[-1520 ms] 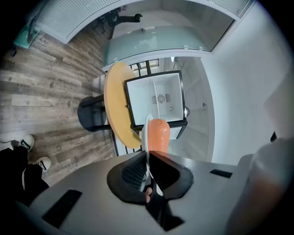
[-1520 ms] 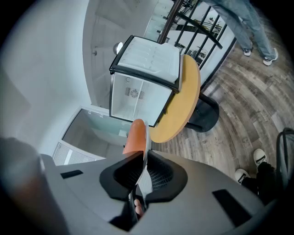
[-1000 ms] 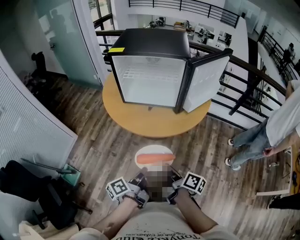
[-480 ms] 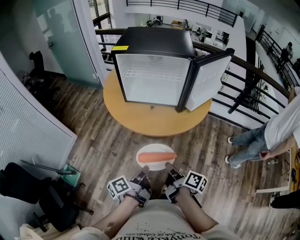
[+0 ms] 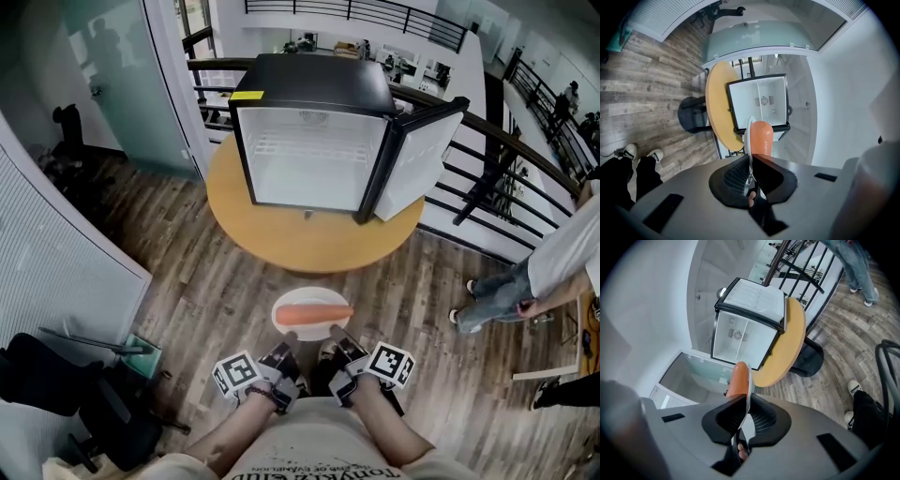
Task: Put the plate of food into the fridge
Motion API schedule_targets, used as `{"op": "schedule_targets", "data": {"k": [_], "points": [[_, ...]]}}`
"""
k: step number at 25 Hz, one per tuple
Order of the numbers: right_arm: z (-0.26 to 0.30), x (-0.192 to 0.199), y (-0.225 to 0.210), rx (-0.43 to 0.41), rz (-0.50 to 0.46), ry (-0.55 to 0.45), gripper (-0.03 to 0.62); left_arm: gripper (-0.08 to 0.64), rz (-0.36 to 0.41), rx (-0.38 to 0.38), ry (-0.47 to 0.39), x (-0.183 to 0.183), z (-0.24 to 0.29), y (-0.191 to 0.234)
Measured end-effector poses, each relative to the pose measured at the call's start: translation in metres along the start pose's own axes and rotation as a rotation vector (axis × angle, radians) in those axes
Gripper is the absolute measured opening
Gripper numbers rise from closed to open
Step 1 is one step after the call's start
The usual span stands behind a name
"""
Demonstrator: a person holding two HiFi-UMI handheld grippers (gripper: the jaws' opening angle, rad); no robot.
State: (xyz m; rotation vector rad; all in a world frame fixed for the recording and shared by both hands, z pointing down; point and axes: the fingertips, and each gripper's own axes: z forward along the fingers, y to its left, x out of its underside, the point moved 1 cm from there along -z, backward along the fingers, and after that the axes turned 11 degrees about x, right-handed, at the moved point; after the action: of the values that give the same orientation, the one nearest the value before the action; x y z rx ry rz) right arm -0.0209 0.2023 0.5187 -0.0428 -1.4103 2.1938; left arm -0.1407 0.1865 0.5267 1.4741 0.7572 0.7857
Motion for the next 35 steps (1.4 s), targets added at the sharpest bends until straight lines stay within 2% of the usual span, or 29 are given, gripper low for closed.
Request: {"op": "schedule_targets", "data": {"k": [9, 13, 19, 26, 32, 35], "points": [[0.029, -0.012, 0.001, 0.002, 0.009, 0.019, 0.046, 0.035, -0.003, -0.012, -0.009, -0.023, 0.016, 0.01], [0.047, -0.027, 0.003, 0.002, 0.003, 0.025, 0.044, 0.035, 0.006, 0.009, -0.008, -0.038, 0.036, 0.012], [0.08, -0.063, 0.003, 0.008, 0.008, 0.04, 0.044, 0.035, -0.015, -0.017, -0.018, -0.062, 0.075, 0.02], [0.117, -0.113, 0.014, -0.011, 0.01, 0.058, 0.044, 0.035, 0.002, 0.034, -0.026, -0.092, 0.133, 0.013], [0.144, -0.148, 0.021, -0.026, -0.007, 0.093, 0.044, 0.035, 0.005, -0.003, -0.063, -0.11, 0.166, 0.016], [0.155, -0.161, 0.02, -0.032, -0.015, 0.112, 0.044, 0.035, -0.004, 0.023, -0.081, -0.116, 0.182, 0.017]]}}
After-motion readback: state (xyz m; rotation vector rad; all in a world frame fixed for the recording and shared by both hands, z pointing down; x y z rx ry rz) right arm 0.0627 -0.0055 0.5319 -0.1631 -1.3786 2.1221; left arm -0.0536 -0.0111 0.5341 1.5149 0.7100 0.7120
